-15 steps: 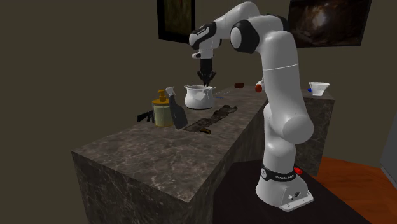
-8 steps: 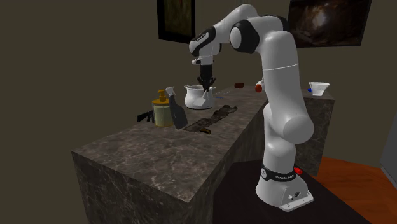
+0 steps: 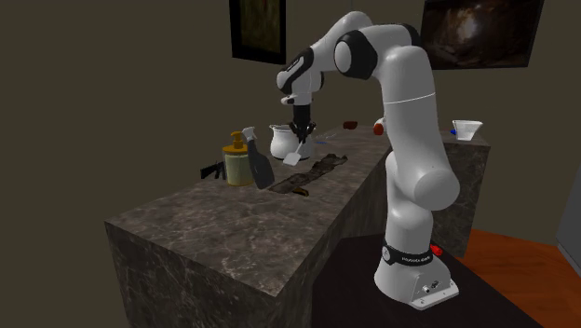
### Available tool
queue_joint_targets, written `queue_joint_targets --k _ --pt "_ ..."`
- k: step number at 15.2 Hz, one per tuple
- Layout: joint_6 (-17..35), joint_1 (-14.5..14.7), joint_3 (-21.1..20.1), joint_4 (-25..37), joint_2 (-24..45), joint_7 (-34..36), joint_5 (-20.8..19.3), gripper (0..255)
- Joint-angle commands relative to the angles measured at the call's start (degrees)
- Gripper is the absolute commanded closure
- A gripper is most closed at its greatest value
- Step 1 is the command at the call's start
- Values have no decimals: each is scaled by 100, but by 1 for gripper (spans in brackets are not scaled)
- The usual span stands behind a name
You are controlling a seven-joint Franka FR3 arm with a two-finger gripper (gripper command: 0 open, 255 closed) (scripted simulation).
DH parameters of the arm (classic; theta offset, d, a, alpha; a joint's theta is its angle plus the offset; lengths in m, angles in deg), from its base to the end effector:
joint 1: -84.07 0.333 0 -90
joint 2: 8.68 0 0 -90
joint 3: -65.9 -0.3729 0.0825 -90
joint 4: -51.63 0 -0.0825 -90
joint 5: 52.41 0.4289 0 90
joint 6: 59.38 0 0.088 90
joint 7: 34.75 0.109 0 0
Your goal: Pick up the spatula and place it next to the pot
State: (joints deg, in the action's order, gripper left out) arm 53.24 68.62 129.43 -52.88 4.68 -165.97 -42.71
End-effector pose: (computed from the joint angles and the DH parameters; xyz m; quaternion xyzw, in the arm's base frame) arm 0.1781 -0.6209 0.5107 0.9075 0.4187 -0.0300 0.0139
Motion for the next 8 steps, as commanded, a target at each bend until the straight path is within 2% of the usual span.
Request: queue_joint_targets --k 1,8 --pt "133 -41 -37 -95 73 -45 76 255" --pt "602 -170 -180 -444 305 -197 332 255"
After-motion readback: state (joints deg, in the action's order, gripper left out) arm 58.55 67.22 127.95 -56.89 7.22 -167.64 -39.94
